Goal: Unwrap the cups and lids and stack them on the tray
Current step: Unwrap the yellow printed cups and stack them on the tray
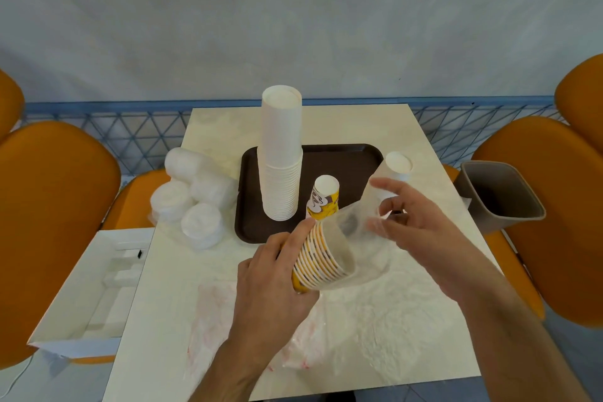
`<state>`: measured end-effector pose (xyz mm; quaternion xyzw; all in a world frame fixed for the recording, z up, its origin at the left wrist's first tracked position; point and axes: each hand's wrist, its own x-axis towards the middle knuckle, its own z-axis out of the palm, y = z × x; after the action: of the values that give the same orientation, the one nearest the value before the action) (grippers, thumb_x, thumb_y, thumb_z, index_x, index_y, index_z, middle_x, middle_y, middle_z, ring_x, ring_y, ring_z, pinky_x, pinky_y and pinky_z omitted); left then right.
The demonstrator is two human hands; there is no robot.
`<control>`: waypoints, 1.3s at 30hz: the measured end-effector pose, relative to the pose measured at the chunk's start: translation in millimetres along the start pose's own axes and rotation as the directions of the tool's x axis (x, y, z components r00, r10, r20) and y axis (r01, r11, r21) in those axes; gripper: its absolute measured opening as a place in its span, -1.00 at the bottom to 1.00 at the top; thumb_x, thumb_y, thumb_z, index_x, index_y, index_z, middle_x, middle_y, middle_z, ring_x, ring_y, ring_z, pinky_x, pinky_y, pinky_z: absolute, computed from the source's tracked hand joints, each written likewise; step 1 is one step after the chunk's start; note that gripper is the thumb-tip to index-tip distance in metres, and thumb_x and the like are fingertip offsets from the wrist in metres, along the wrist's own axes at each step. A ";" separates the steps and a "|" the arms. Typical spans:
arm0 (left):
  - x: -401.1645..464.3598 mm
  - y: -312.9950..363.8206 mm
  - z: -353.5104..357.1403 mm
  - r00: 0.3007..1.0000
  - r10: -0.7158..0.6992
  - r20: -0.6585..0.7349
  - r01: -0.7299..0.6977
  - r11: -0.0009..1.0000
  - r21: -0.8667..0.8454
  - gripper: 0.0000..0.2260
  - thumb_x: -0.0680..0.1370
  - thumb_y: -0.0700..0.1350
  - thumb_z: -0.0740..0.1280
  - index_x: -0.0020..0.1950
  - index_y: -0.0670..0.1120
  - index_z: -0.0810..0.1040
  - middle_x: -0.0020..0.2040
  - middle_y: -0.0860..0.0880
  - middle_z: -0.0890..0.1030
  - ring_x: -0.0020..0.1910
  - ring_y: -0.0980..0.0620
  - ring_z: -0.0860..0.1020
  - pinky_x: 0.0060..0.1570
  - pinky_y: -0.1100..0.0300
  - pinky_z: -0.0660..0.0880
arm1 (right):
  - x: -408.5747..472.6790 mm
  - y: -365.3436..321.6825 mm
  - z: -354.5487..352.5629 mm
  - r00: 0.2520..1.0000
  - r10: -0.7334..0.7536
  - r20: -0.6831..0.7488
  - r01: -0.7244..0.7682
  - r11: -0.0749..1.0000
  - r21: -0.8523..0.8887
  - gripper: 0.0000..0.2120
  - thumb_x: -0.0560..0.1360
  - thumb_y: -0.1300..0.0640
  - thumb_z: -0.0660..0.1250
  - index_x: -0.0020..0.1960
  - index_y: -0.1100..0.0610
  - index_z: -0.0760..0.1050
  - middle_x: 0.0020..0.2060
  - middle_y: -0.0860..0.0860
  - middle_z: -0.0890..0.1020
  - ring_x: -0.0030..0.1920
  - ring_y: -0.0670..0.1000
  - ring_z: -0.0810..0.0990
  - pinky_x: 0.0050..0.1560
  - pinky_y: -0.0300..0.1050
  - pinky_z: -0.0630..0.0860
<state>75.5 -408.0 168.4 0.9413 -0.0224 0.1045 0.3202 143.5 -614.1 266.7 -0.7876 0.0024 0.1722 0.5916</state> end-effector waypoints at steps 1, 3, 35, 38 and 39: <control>-0.4 1.2 0.3 1.000 0.005 0.006 -0.005 1.000 -0.001 -0.14 0.35 0.13 0.50 0.47 0.34 0.04 0.29 0.11 0.47 0.22 0.10 0.47 0.13 -0.08 0.55 | 1.0 -0.5 2.6 1.000 0.009 0.028 -0.007 0.999 -0.045 -0.56 0.51 0.14 0.48 0.29 -0.21 0.49 0.02 -0.18 0.62 0.03 -0.13 0.62 -0.05 -0.28 0.51; -0.3 2.6 1.3 1.000 0.014 0.012 -0.014 1.000 0.002 -0.14 0.35 0.15 0.51 0.49 0.32 0.06 0.30 0.10 0.48 0.23 0.08 0.49 0.12 -0.08 0.56 | 3.6 3.2 5.4 0.998 0.004 0.069 0.000 0.998 -0.058 -0.71 0.48 0.17 0.51 0.14 -0.10 0.60 -0.08 -0.29 0.67 -0.02 -0.24 0.65 -0.16 -0.36 0.57; 3.1 -3.3 -5.1 0.998 -0.040 0.043 0.037 0.997 0.073 -0.08 0.35 0.16 0.54 0.44 0.37 -0.07 0.29 0.09 0.48 0.21 0.07 0.49 0.16 0.03 0.52 | 5.0 6.5 -15.9 0.936 -0.106 0.336 0.202 0.943 -0.264 -0.43 0.24 -0.06 0.57 0.22 -0.34 0.56 0.17 -0.34 0.61 0.23 -0.27 0.57 0.05 -0.45 0.52; 1.8 -3.0 -9.5 0.996 -0.005 0.087 0.002 1.000 0.029 -0.08 0.39 0.15 0.50 0.42 0.42 -0.17 0.32 0.14 0.42 0.25 0.12 0.43 0.21 0.06 0.51 | 8.5 5.7 -3.3 0.928 -0.142 0.345 0.247 0.927 -0.282 -0.63 0.36 0.02 0.57 0.14 -0.16 0.64 0.15 -0.33 0.63 0.23 -0.26 0.58 0.08 -0.49 0.46; 1.4 -2.6 -10.2 0.995 0.004 0.102 -0.005 1.000 0.011 -0.09 0.41 0.16 0.49 0.40 0.44 -0.20 0.34 0.15 0.40 0.26 0.13 0.42 0.23 0.06 0.50 | 9.4 6.4 2.3 0.917 -0.150 0.371 0.268 0.918 -0.292 -0.68 0.37 0.03 0.59 0.10 -0.13 0.65 0.17 -0.32 0.62 0.25 -0.23 0.57 0.14 -0.43 0.48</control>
<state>75.3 -399.7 175.0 0.9472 -0.0401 0.0570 0.3130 150.4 -612.0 257.6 -0.8307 -0.2150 0.2387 0.4547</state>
